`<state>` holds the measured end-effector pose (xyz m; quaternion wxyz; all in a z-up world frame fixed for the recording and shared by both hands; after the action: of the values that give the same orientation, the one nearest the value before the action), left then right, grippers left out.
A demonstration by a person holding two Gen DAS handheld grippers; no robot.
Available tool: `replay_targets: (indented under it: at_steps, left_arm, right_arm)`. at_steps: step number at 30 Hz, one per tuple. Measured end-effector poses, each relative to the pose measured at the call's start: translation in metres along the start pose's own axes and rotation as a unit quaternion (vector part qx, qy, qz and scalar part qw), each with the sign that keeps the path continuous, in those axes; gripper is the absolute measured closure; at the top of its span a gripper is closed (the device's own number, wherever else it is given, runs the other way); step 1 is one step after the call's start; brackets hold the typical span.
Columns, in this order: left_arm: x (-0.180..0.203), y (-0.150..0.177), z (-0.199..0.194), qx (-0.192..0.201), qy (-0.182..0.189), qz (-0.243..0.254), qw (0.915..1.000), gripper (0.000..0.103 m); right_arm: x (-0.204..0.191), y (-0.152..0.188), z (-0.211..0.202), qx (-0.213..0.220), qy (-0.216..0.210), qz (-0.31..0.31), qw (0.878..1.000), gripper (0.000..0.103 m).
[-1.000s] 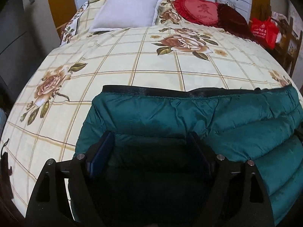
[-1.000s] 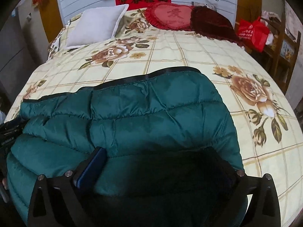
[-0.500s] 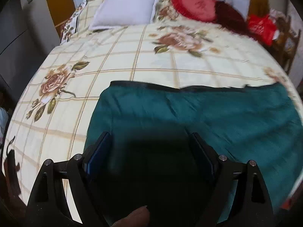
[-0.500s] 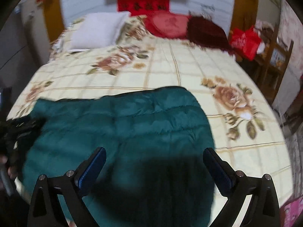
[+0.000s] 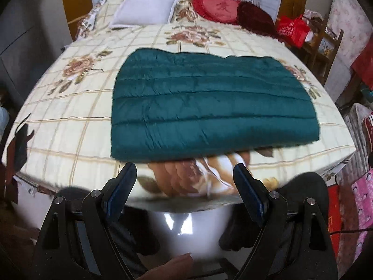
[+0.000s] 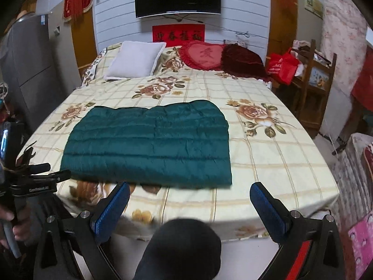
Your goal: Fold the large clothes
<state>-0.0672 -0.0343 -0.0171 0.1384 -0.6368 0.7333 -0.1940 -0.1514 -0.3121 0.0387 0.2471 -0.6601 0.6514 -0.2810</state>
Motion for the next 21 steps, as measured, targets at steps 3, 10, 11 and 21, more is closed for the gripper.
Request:
replay_targets:
  at_steps: [3,10,11,21]
  left_arm:
    - [0.014,0.013,-0.019,0.008,0.008,0.015,0.9998,0.018]
    - [0.019,0.021,-0.046,0.036,0.006,0.016,0.9992,0.018]
    - [0.019,0.021,-0.048,0.039,0.006,0.014,0.9991,0.018]
    - [0.019,0.024,-0.056,0.054,-0.005,0.013,0.9985,0.018]
  right_arm:
    - [0.002,0.013,-0.016,0.001,-0.004,0.003,1.0,0.001]
    - [-0.003,0.029,-0.049,0.026,0.014,-0.017,0.999,0.001]
    - [-0.003,0.029,-0.051,0.029,0.023,-0.021,0.999,0.001]
    - [-0.001,0.026,-0.062,0.041,0.024,-0.016,0.999,0.001]
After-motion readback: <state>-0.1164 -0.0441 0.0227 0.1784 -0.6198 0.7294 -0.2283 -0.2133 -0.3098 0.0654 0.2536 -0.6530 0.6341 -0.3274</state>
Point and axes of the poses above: each gripper's, at about its wrist camera, not at the fingertips, and z roughly the way its jaws point, x to its right, y to its underside, the point moved 7 cm from there along z, roughly the way its jaws point, and after that the axes turned 7 degrees about -x, right-handed, at the moved point
